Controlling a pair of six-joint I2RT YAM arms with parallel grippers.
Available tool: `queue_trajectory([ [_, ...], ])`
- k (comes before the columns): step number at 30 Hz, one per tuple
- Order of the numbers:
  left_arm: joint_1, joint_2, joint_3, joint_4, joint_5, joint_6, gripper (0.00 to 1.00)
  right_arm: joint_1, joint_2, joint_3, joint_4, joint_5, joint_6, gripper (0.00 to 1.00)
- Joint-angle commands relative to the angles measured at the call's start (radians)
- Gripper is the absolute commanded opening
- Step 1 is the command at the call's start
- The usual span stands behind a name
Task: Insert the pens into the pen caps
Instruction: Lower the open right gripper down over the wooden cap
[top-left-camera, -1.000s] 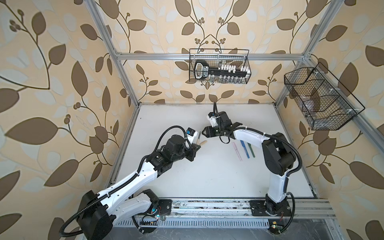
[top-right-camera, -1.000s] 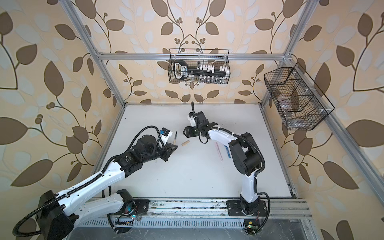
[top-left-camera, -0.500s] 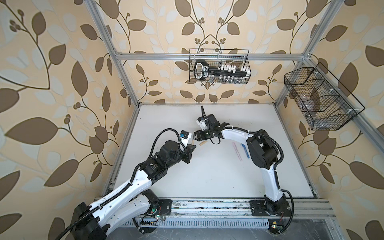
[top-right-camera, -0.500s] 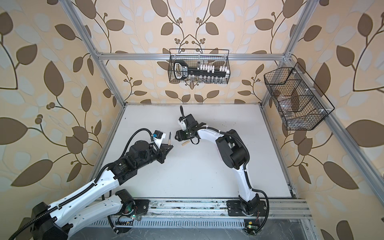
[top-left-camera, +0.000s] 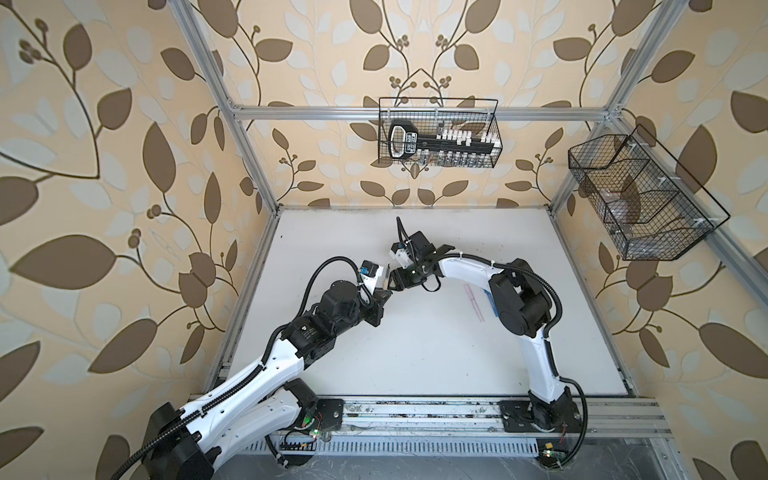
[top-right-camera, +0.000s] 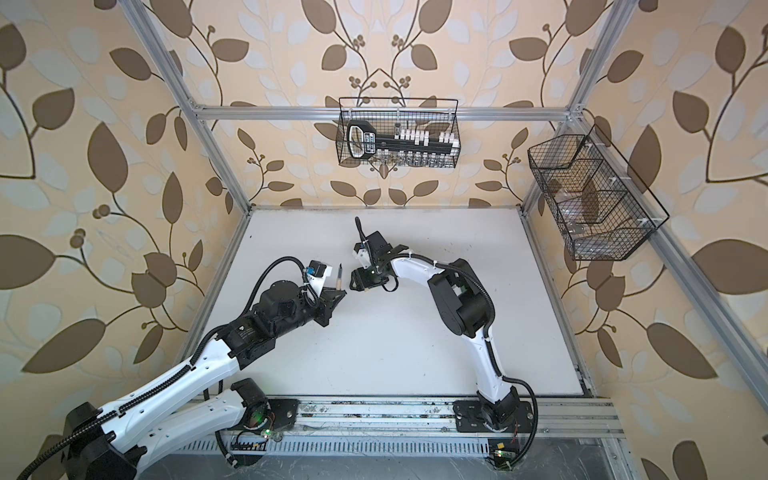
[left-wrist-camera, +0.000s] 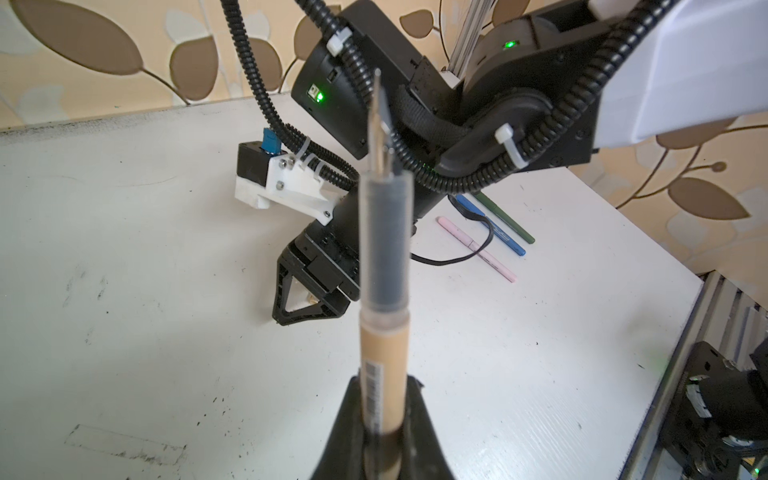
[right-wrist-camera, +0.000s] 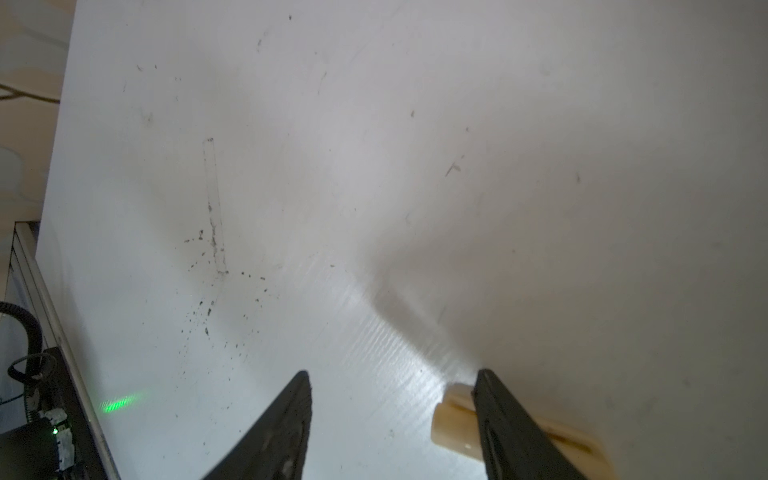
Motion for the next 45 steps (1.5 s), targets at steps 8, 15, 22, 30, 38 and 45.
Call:
queue_trajectory([
  [8,-0.004,0.012,0.005,0.034,-0.01,0.012,0.0,0.008,-0.039,-0.033,-0.167,0.024,-0.109,0.62],
  [15,-0.003,0.002,-0.001,0.04,-0.002,0.016,0.0,0.007,-0.182,-0.083,-0.182,0.057,-0.107,0.61],
  [22,-0.003,-0.043,-0.035,0.07,-0.027,0.027,0.0,-0.017,-0.243,-0.083,-0.213,0.172,-0.073,0.62],
  [30,-0.003,-0.038,-0.053,0.094,-0.04,0.033,0.0,-0.016,-0.171,-0.006,-0.288,0.31,-0.041,0.62],
  [38,-0.003,-0.028,-0.039,0.076,-0.031,0.032,0.0,0.002,-0.1,0.076,-0.358,0.391,-0.027,0.63],
  [45,-0.003,-0.056,-0.064,0.099,-0.045,0.027,0.0,0.019,-0.073,0.095,-0.36,0.403,-0.004,0.64],
])
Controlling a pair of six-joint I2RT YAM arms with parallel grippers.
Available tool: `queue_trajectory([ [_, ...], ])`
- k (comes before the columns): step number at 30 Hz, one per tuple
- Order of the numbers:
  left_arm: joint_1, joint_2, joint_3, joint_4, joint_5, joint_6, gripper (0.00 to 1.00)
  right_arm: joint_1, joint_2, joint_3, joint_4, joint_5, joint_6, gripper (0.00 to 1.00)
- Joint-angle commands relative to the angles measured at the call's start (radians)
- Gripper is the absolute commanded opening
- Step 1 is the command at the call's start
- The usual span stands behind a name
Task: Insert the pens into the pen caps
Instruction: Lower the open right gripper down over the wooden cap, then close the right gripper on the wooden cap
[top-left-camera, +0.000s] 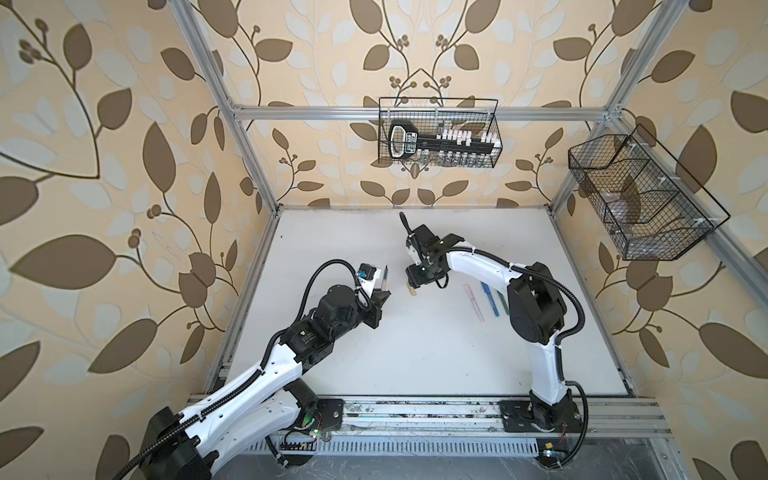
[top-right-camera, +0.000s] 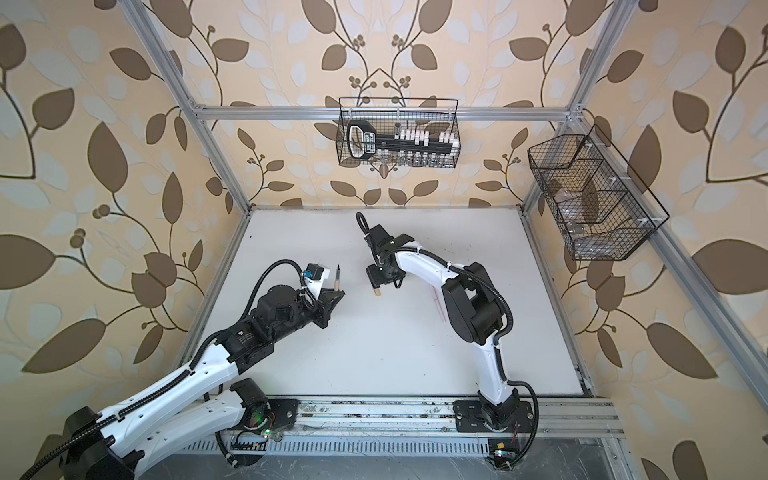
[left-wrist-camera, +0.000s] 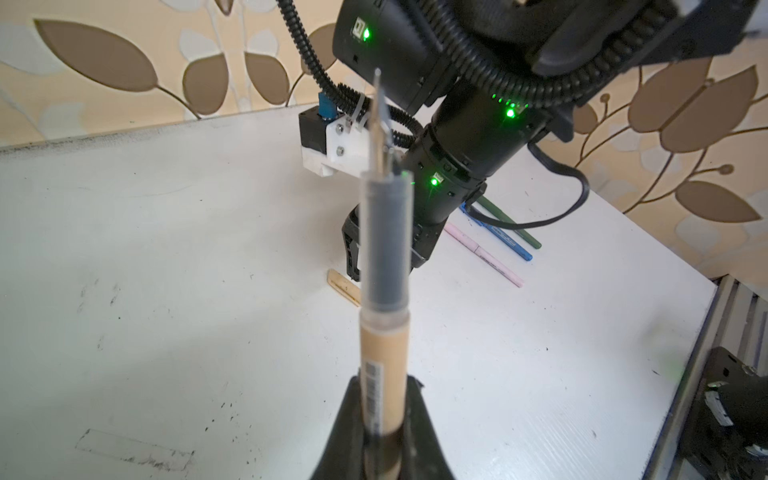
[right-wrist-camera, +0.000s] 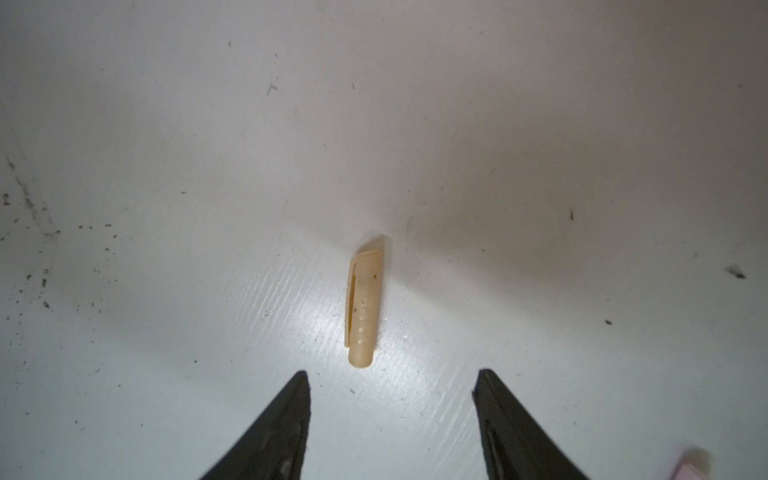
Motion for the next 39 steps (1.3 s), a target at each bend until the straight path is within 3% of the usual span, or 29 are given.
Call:
queue_trajectory([
  [1,-0.004,-0.006,-0.002,0.039,-0.02,0.011,0.0,0.014,0.046,0.041,-0.033,0.02,0.01,0.64],
  [9,-0.004,0.008,0.006,0.03,-0.022,0.013,0.0,0.037,0.122,0.101,-0.066,0.005,-0.028,0.62],
  [21,-0.003,0.033,0.016,0.024,-0.012,0.016,0.0,0.045,0.212,0.17,-0.075,0.058,-0.021,0.49],
  [29,-0.004,0.038,0.015,0.029,-0.01,0.016,0.0,0.05,0.241,0.182,-0.078,0.054,-0.019,0.32],
  [39,-0.004,0.054,0.013,0.036,0.008,0.016,0.0,0.041,0.123,0.03,0.038,0.045,-0.021,0.19],
])
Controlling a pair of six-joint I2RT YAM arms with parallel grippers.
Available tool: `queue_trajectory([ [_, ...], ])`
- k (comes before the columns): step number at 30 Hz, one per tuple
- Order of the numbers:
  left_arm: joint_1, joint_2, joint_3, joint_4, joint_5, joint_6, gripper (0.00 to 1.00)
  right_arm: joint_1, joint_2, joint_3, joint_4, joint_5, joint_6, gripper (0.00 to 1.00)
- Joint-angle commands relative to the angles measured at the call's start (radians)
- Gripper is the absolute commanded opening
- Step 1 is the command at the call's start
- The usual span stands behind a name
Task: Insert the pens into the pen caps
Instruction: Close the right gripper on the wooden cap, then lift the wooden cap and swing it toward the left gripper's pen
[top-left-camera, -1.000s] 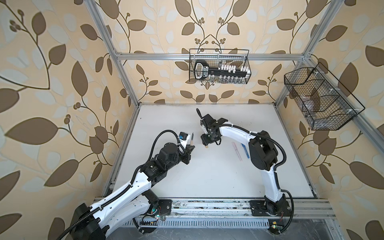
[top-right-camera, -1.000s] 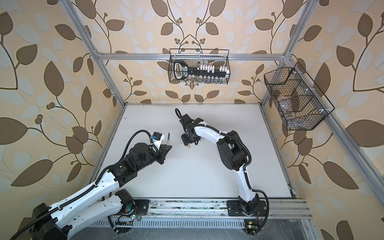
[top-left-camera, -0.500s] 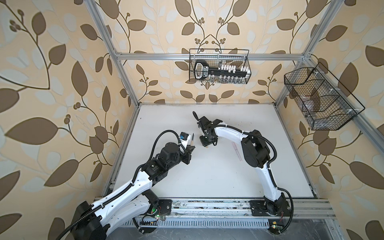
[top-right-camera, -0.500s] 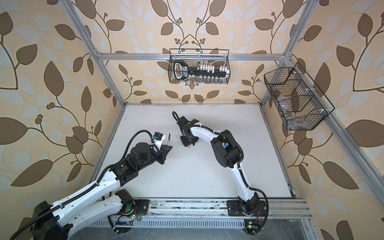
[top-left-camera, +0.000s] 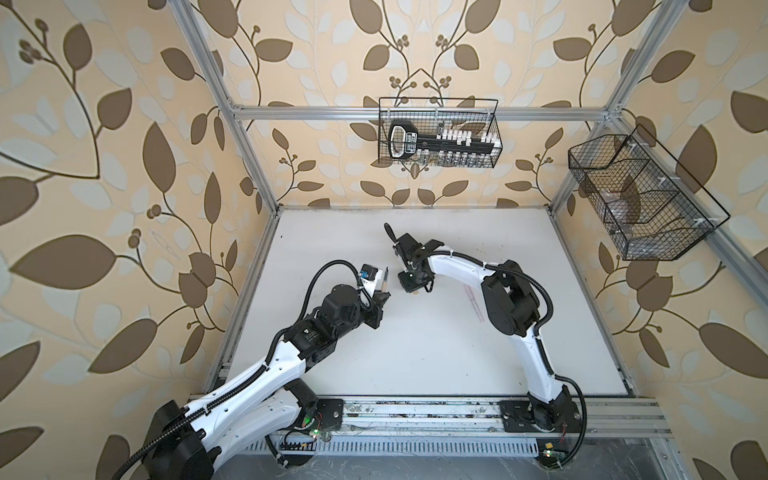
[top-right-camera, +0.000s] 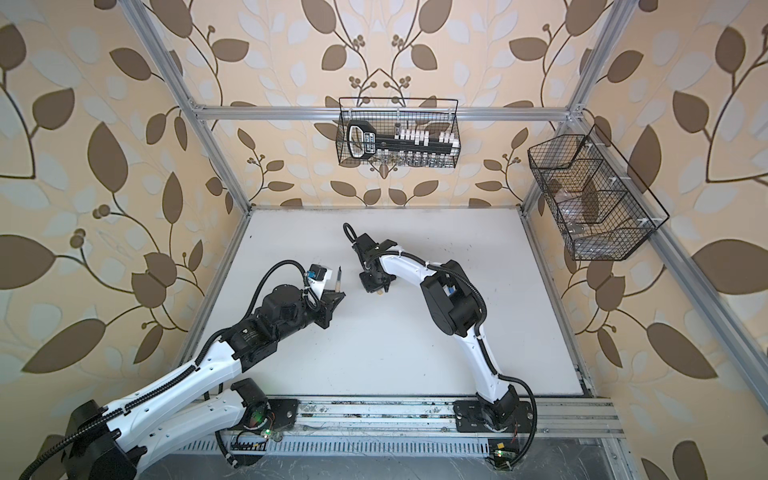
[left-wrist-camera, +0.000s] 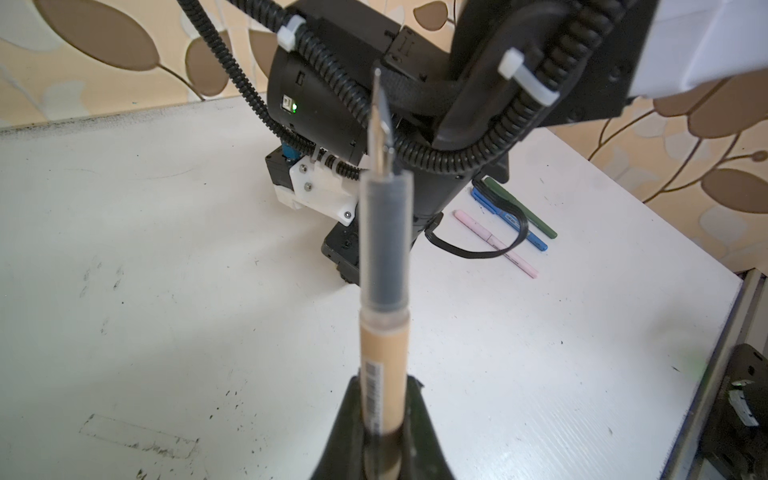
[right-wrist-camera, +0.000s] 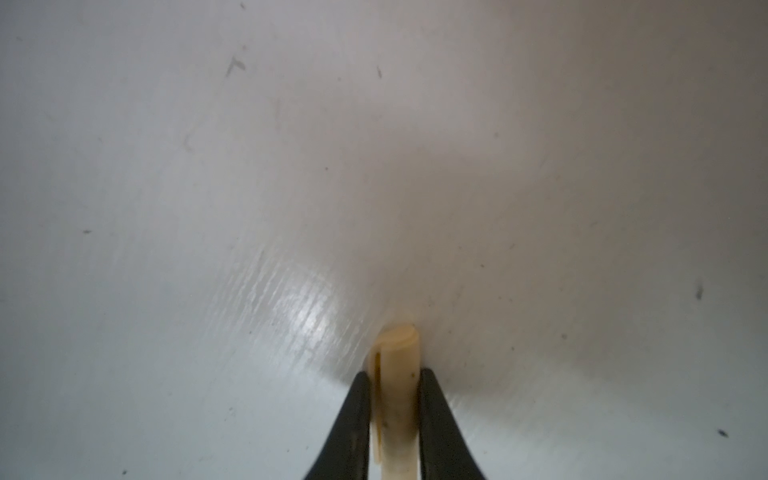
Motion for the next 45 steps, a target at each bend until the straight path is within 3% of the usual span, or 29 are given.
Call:
queue_trajectory([
  [1,-0.003,0.016,0.016,0.037,0.023,0.017,0.0,-0.006,-0.07,-0.09,0.054,-0.007,-0.007,0.19],
  [8,-0.006,0.103,0.027,0.071,0.1,0.018,0.0,-0.07,-0.322,-0.408,0.357,-0.12,0.023,0.18],
  [18,-0.02,0.244,0.124,0.113,0.345,-0.004,0.0,-0.224,-0.723,-0.94,0.943,-0.413,0.221,0.2],
  [24,-0.124,0.289,0.186,0.078,0.302,0.041,0.0,-0.263,-0.901,-1.142,1.253,-0.5,0.415,0.21],
  [30,-0.183,0.298,0.219,0.058,0.304,0.055,0.0,-0.263,-1.061,-1.226,1.346,-0.462,0.513,0.21],
  [36,-0.202,0.305,0.223,0.062,0.321,0.057,0.0,-0.262,-1.175,-1.229,1.309,-0.433,0.53,0.21],
  [45,-0.22,0.304,0.222,0.066,0.317,0.057,0.0,-0.23,-1.209,-1.227,1.349,-0.41,0.566,0.22],
])
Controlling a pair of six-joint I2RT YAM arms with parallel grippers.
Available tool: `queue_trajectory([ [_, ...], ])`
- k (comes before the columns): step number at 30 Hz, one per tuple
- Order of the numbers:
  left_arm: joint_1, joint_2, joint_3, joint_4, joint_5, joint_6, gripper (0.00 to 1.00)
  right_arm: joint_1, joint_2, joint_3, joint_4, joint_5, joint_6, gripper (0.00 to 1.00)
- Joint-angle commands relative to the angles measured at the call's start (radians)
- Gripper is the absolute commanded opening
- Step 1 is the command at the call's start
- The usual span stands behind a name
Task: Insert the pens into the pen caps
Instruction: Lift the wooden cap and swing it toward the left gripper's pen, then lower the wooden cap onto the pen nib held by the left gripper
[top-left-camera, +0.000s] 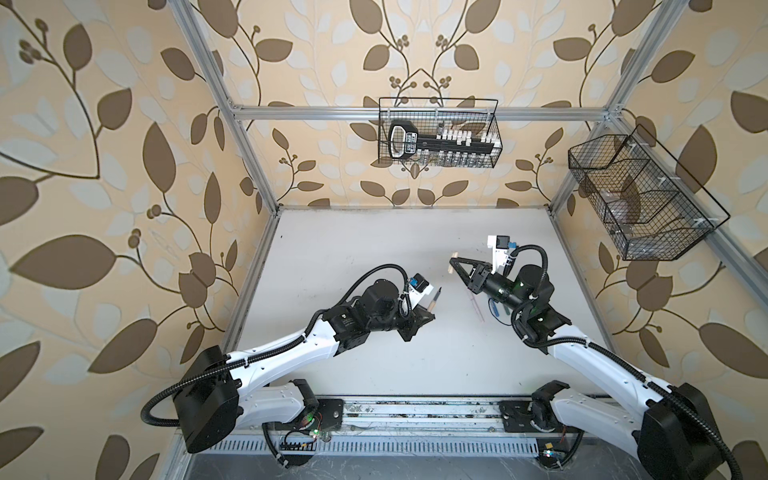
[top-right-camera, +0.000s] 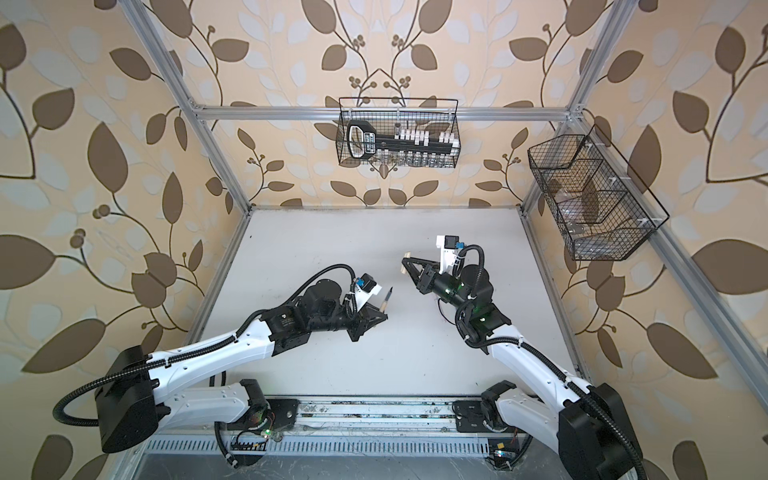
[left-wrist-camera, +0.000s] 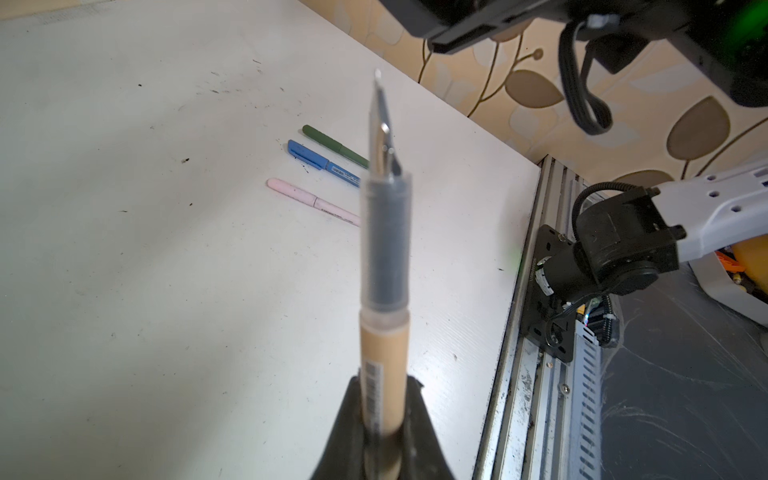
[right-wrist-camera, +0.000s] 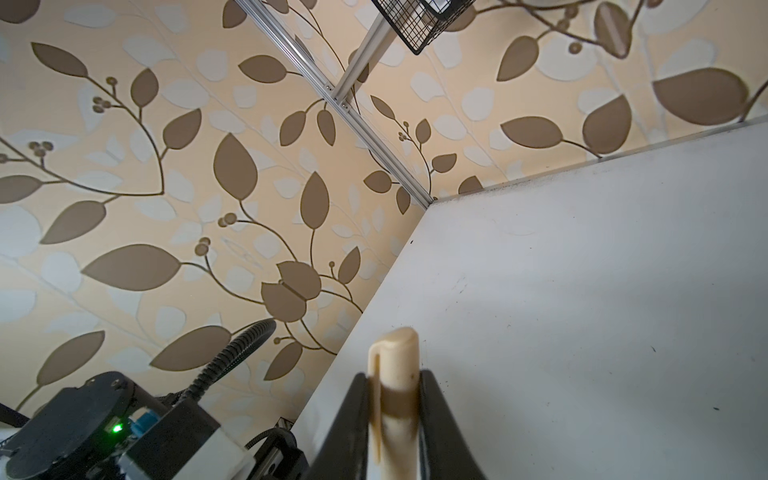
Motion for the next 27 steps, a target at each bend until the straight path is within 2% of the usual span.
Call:
queue_trajectory([
  [1,-0.011,-0.004,0.04,0.024,0.026,0.026,0.0,0.023,0.0,-0.01,0.051,0.028,0.027,0.22],
  [7,-0.015,-0.013,0.034,0.031,0.011,0.024,0.0,0.056,0.033,-0.005,0.1,0.024,0.045,0.22],
  [14,-0.014,-0.031,0.016,0.049,-0.02,0.01,0.0,0.075,-0.006,-0.03,0.091,0.043,0.052,0.22],
  [21,-0.015,-0.027,0.02,0.057,-0.007,0.003,0.0,0.093,-0.068,-0.063,0.083,0.081,0.054,0.22],
  [27,-0.015,-0.03,0.025,0.062,0.012,-0.006,0.0,0.112,-0.065,-0.066,0.102,0.085,0.048,0.22],
])
